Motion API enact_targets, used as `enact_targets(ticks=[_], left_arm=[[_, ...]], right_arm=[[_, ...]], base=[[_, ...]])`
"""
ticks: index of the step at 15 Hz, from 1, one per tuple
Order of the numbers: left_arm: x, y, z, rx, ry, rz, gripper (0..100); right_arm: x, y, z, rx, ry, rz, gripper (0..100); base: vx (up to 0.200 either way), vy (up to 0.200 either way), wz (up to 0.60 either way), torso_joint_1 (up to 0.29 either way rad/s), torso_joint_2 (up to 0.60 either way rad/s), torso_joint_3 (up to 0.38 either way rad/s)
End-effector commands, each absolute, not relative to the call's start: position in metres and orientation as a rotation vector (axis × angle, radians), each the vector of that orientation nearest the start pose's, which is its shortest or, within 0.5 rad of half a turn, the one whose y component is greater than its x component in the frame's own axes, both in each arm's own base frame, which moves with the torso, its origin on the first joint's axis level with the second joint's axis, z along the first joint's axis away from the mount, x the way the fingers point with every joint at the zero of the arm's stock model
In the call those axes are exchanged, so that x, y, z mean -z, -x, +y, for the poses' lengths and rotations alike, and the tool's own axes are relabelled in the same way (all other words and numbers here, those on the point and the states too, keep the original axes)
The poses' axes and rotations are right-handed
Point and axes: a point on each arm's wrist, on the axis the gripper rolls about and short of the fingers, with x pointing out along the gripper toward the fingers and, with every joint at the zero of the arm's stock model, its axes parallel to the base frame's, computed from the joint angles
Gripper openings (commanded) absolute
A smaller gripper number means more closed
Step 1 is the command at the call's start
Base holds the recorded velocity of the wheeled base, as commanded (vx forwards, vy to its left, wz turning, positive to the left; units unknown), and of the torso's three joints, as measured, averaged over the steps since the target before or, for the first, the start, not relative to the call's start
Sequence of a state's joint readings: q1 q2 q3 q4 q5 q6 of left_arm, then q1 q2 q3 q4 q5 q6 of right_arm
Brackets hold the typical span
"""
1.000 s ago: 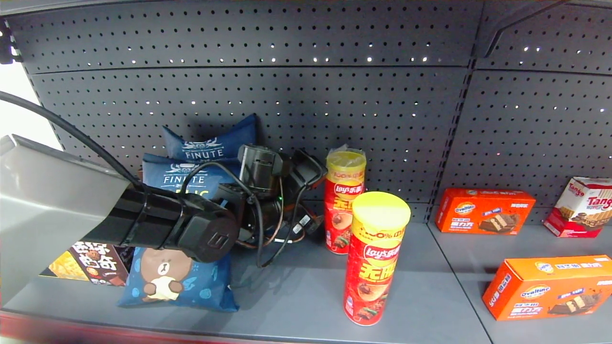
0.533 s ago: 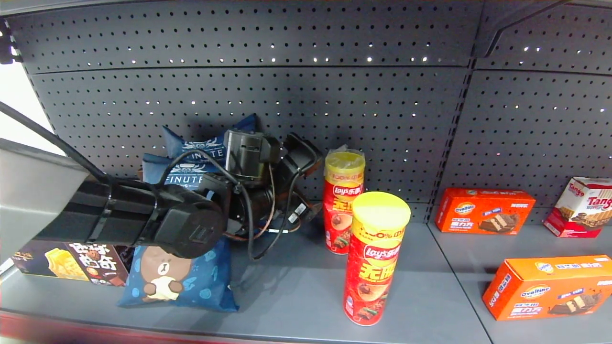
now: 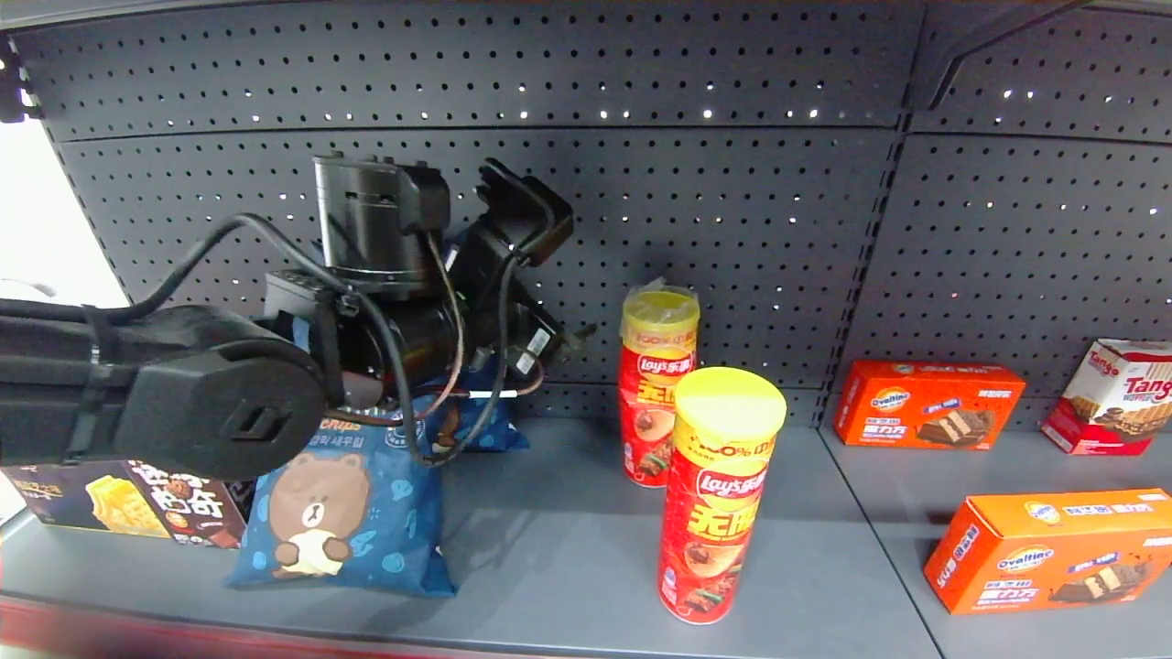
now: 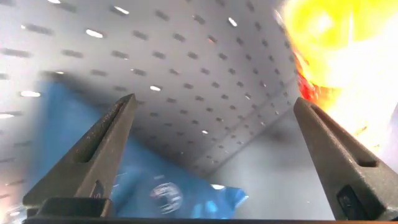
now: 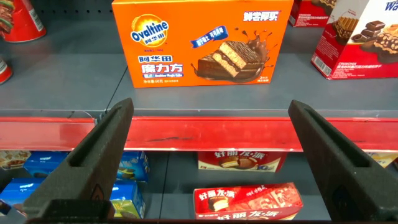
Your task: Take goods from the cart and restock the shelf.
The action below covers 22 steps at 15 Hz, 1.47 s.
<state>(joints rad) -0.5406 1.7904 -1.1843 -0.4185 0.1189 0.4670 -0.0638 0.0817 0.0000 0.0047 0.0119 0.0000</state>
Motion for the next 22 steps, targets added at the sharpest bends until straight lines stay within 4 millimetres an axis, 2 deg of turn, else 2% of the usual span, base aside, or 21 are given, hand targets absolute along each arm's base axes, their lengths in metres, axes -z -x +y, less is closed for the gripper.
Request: enact_targets(ticks=[1,5,8,11,14,18,22], left_arm=[[-0.263,-0.277,-0.154,0.415,-0.498,0.017,100],[-0.278,-0.234,-0.107,0.332,-0.469,-0.013,100],[-0.286,-0.200,-0.082,0.285,-0.400,-0.050,100],[-0.283,-0.168,-0.054,0.205,-0.391,-0.069,100],[-0.260,-0.138,-0.034,0.141,-0.338,-0.034,100],[-0.222,-0.102,-0.024,0.152,-0.322,0.011,100],[-0.196,-0.069,-0.015,0.132,-0.315,-0.005,100]], right_arm=[[-0.077,0.016,0.001,0.052,-0.003,0.087,100],[-0.077,0.016,0.001,0.052,-0.003,0.087,100],[-0.077,0.016,0.001,0.052,-0.003,0.087,100],[-0.077,0.016,0.001,0.052,-0.003,0.087,100],[-0.077,0.016,0.001,0.052,-0.003,0.087,100],[-0.077,0.016,0.001,0.046,-0.004,0.089,100],[-0.077,0.016,0.001,0.048,-0.005,0.087,100]], base=[[0.000,0.000,0.00,0.000,0.00,0.000],[0.000,0.000,0.00,0.000,0.00,0.000],[0.000,0.000,0.00,0.000,0.00,0.000],[0.000,0.000,0.00,0.000,0.00,0.000],[0.000,0.000,0.00,0.000,0.00,0.000],[0.000,0.000,0.00,0.000,0.00,0.000],[0.000,0.000,0.00,0.000,0.00,0.000]])
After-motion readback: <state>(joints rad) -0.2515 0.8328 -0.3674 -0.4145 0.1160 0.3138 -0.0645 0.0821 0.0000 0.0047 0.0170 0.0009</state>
